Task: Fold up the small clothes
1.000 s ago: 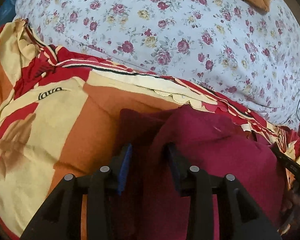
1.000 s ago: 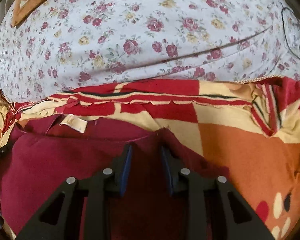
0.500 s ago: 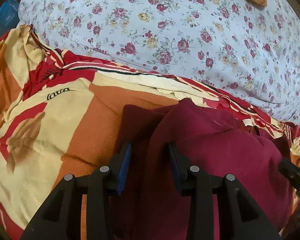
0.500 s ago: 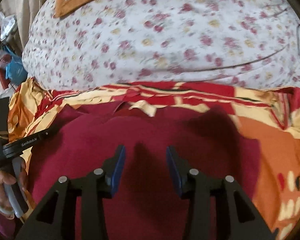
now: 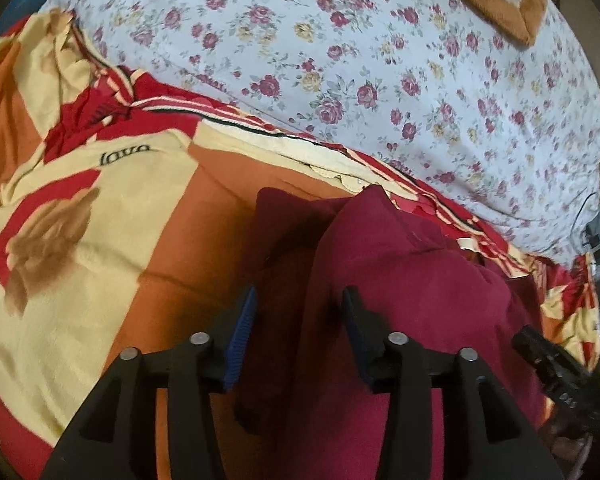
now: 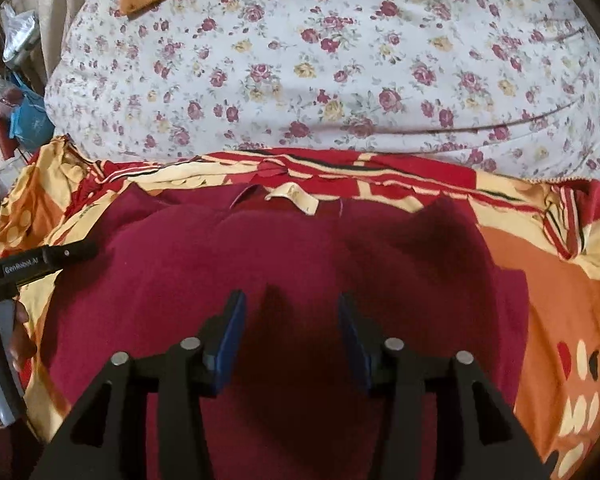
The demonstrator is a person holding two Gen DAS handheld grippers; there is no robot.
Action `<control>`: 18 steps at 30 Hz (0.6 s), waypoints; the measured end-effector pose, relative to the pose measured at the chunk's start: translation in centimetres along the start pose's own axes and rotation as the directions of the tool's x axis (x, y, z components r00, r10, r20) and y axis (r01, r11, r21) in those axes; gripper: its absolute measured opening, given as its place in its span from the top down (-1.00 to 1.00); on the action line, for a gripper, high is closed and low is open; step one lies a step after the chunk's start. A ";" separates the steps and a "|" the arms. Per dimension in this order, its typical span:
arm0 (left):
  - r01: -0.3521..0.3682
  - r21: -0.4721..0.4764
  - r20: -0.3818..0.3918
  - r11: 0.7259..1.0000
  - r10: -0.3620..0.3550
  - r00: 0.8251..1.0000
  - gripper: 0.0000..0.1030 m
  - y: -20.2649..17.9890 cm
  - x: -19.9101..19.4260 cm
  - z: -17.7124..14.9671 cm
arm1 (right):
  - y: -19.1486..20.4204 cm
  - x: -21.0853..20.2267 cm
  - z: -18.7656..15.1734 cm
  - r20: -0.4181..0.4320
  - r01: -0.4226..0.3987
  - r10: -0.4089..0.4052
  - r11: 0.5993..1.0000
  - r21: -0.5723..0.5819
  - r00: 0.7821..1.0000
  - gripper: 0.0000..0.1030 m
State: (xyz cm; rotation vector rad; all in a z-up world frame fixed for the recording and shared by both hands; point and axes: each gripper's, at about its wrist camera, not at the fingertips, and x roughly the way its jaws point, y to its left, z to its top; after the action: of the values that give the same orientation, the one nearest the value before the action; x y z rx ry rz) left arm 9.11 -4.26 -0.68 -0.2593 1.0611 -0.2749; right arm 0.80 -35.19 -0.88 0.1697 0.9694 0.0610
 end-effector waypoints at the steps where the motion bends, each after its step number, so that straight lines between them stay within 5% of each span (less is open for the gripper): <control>1: 0.008 -0.008 -0.001 1.000 -0.008 1.000 0.24 0.2 -0.3 -0.2 | -0.1 0.0 -0.2 -0.007 -0.010 0.010 1.000 0.004 1.000 -0.02; 7: -0.012 0.002 -0.006 1.000 0.012 1.000 0.24 0.4 -1.2 -1.0 | 1.7 0.5 0.1 -0.005 -0.076 0.076 0.997 -0.015 0.997 -0.02; 18: 0.040 -0.039 -0.041 0.998 -0.041 0.998 0.24 1.3 -0.5 -1.3 | 2.8 2.3 0.5 -0.031 -0.029 0.028 0.999 -0.040 0.999 -0.02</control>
State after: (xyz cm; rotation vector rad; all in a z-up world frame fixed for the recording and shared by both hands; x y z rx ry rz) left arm 7.81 -3.00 -1.33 -0.3105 1.1036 -0.2981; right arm 2.62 -32.17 -1.97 0.1459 0.9950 0.1092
